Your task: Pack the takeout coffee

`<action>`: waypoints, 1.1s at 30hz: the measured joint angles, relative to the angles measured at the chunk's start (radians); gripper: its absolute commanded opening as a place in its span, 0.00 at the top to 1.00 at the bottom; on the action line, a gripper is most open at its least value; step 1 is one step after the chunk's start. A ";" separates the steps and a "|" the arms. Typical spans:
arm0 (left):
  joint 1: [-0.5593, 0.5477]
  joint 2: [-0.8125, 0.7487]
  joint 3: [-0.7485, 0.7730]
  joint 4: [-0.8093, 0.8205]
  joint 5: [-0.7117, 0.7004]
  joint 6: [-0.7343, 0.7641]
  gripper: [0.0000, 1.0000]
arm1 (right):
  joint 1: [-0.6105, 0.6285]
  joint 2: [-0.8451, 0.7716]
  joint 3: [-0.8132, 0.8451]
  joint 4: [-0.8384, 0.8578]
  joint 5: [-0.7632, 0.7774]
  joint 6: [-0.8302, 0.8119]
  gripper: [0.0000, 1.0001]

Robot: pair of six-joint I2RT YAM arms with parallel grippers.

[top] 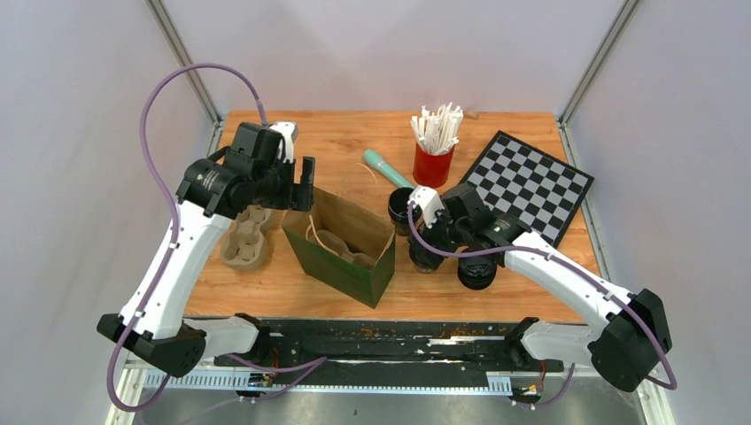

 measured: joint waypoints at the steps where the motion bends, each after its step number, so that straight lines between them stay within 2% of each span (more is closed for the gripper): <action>1: 0.000 0.008 0.000 -0.003 0.000 0.000 0.08 | 0.000 0.000 -0.003 0.000 -0.001 -0.001 0.12; 22: 0.004 0.019 0.005 -0.015 -0.002 0.018 0.10 | 0.000 0.035 -0.035 0.034 0.011 -0.008 0.16; 33: 0.004 0.019 0.005 -0.015 -0.013 0.017 0.12 | 0.008 0.036 -0.042 0.051 0.016 -0.008 0.22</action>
